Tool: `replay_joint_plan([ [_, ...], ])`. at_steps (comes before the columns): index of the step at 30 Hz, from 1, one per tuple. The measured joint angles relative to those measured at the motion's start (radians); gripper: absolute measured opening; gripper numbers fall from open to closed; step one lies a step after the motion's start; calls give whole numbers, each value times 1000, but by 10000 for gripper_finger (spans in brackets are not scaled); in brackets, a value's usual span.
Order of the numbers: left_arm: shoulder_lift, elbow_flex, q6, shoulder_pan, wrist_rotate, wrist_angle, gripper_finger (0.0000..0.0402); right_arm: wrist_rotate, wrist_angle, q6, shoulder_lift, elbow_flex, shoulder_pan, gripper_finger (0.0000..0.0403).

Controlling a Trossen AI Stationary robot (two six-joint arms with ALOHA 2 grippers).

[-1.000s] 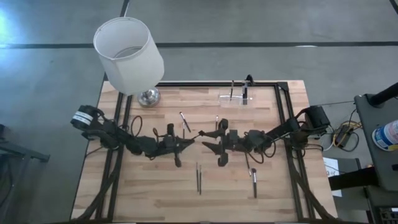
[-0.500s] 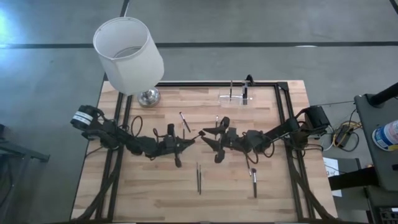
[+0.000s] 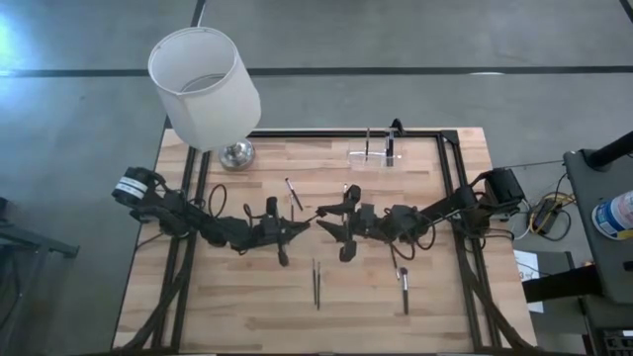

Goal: Put items in baskets/containers
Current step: Put the lash brush into the transparent organizer

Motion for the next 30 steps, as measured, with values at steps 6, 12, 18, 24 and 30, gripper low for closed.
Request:
replay_joint_plan([
  [6, 0, 0, -29, 0, -5, -7, 7, 1, -36, -31, 0, 12, 0, 66],
  [12, -23, 0, -83, 1, -32, -56, 53, -2, -40, -62, -2, 12, 1, 18],
  [18, -157, -15, -111, 0, -35, -256, 98, 46, -178, -114, -89, 9, 0, 16],
  [24, -324, -108, -104, -1, 64, -312, 107, 140, -615, -108, -331, 7, -50, 15],
  [30, -445, -196, -103, 0, 146, -305, 108, 163, -1104, -8, -582, 5, -258, 14],
])
